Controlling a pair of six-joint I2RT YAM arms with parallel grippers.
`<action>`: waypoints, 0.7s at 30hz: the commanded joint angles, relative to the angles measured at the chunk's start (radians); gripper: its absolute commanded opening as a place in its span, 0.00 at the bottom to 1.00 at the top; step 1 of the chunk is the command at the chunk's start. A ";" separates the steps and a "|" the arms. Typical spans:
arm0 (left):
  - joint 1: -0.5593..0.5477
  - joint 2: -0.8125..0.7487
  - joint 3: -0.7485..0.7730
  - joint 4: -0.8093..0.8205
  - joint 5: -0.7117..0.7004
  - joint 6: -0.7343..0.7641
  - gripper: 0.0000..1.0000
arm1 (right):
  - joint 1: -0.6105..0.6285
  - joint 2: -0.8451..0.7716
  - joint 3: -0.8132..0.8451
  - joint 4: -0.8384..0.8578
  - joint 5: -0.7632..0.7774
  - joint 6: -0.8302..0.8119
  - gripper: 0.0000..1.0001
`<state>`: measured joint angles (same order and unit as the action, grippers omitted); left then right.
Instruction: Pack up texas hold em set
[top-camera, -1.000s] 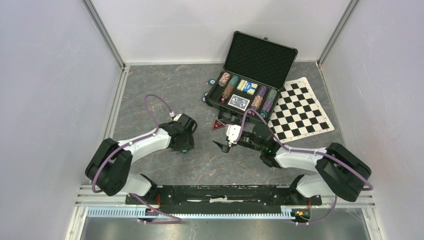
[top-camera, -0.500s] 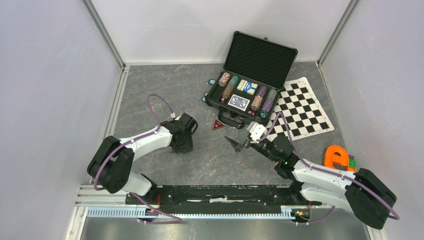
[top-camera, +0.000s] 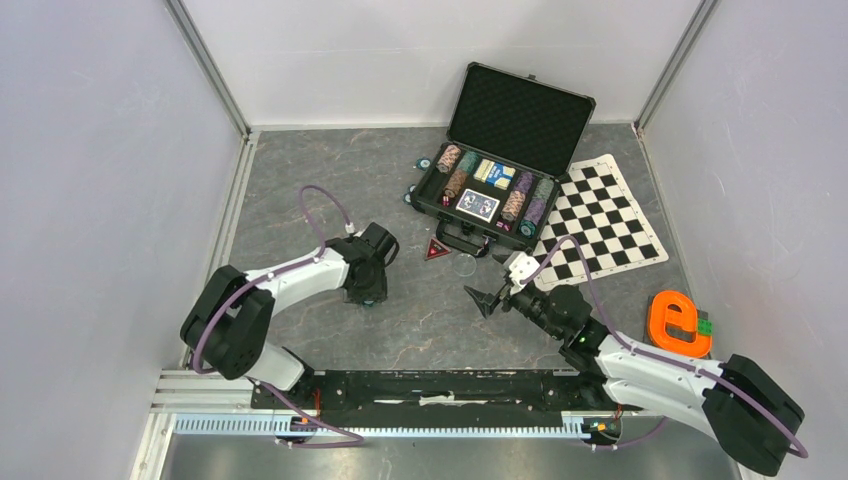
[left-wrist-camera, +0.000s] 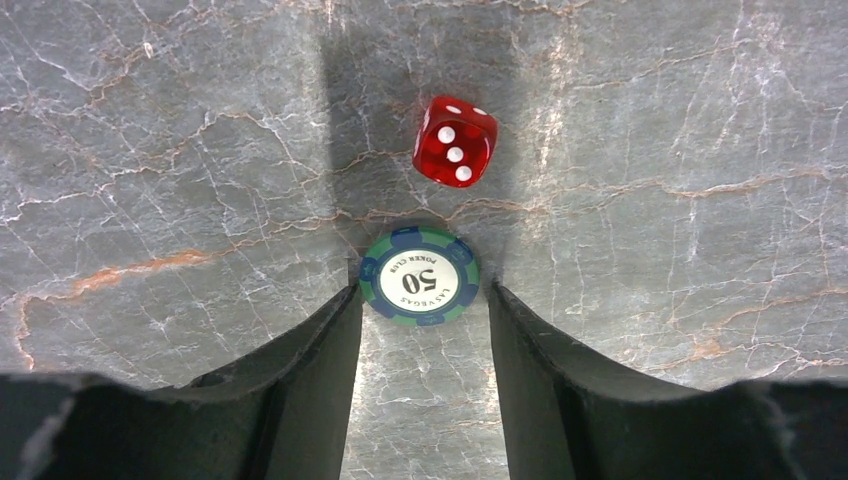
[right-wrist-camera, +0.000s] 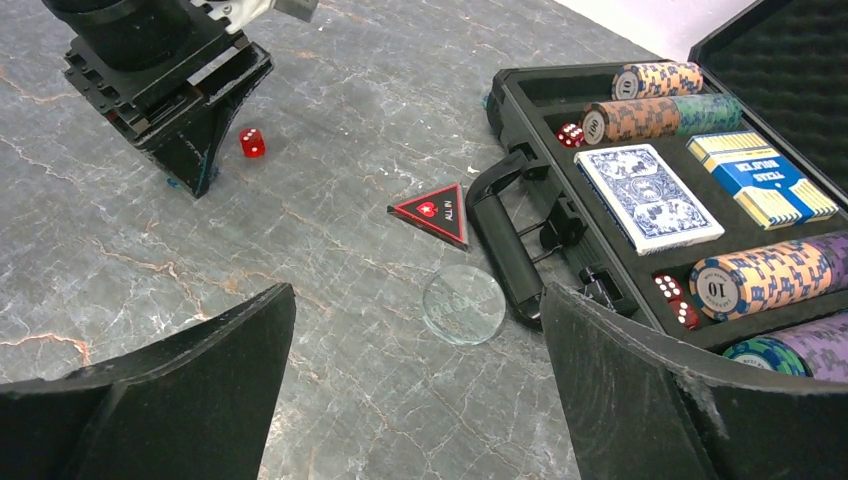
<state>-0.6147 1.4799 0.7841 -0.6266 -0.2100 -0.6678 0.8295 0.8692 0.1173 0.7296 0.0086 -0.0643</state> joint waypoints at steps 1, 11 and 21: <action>-0.003 0.041 0.011 0.005 -0.022 0.034 0.55 | 0.002 -0.017 -0.010 0.030 -0.006 0.027 0.98; -0.005 -0.049 -0.009 0.041 0.044 0.039 0.43 | 0.001 0.008 0.005 0.013 -0.015 0.051 0.98; -0.022 -0.184 -0.040 0.117 0.148 0.071 0.39 | 0.002 0.131 0.276 -0.440 0.164 0.232 0.98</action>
<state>-0.6304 1.3472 0.7612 -0.5724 -0.1158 -0.6426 0.8295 0.9695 0.2687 0.4881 0.0727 0.0658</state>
